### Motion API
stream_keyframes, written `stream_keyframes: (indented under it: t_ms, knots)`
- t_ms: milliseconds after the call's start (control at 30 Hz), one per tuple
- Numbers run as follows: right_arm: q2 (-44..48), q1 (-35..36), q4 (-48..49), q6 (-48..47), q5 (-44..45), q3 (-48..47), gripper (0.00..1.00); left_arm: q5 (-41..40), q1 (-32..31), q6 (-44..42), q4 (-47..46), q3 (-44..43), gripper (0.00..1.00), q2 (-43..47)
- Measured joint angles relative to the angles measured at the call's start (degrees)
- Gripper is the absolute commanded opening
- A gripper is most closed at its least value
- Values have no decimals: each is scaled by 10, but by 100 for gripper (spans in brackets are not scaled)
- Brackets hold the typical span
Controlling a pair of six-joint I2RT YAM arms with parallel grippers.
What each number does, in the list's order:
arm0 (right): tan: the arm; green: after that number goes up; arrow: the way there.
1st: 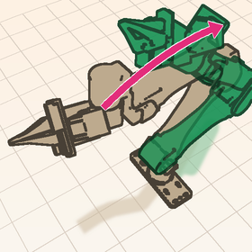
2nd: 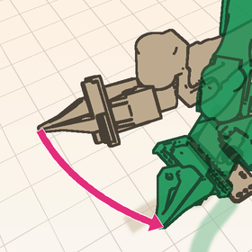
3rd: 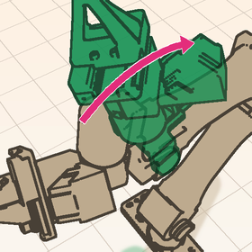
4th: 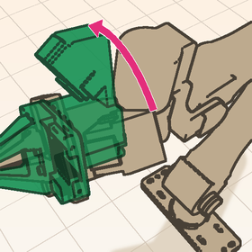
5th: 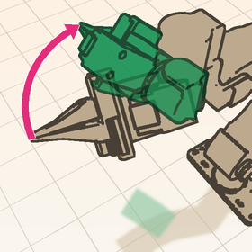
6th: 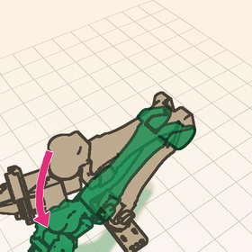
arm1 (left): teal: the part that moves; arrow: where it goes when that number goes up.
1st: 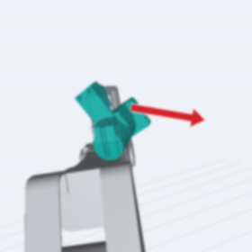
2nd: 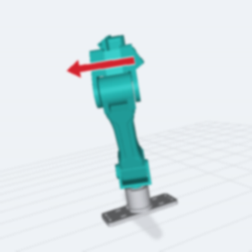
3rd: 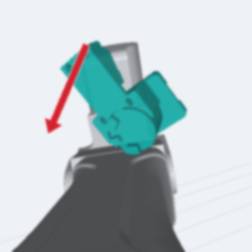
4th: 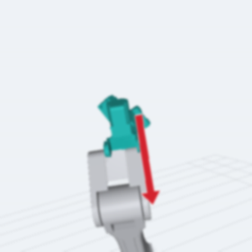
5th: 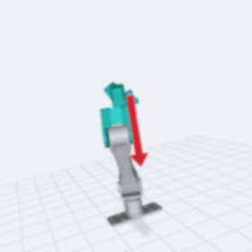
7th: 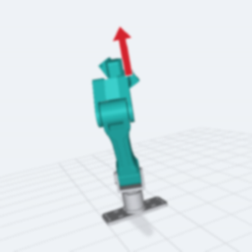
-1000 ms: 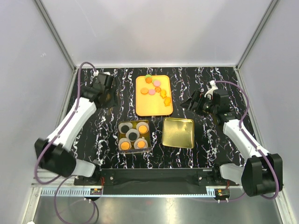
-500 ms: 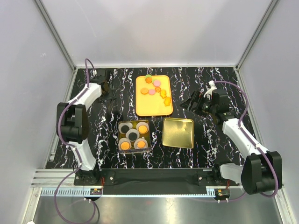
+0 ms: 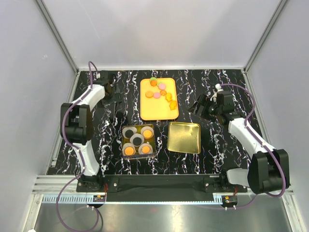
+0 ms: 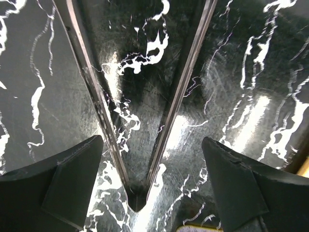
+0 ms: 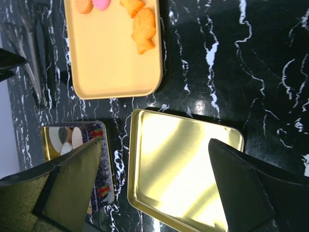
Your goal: Pack the cookies
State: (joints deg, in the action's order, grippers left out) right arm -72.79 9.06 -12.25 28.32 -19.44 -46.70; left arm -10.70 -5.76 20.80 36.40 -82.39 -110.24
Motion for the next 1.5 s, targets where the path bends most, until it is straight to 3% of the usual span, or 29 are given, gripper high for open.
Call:
stream_keyframes:
  t_ms: [233,333,500,633,767,1000,1367,1500]
  knots:
    - [-10,0,-74,-3,71,-37,99,24,-8,9,32,-84,90,55]
    - [-10,0,-101,-4,99,-37,94,28,-63,17,26,-83,90,159]
    - [-6,0,-127,-3,129,-15,85,72,-232,42,-43,-1,90,321]
    - [-2,0,-136,0,150,20,76,107,-314,64,-73,78,88,372]
    - [-4,1,-137,6,155,38,67,136,-369,90,-99,152,87,368]
    - [-12,1,-106,15,157,85,55,163,-433,114,-135,201,87,351]
    - [-49,3,-95,17,150,89,49,178,-447,117,-182,200,87,263]
    - [-57,3,-95,15,140,89,41,177,-444,110,-180,191,87,224]
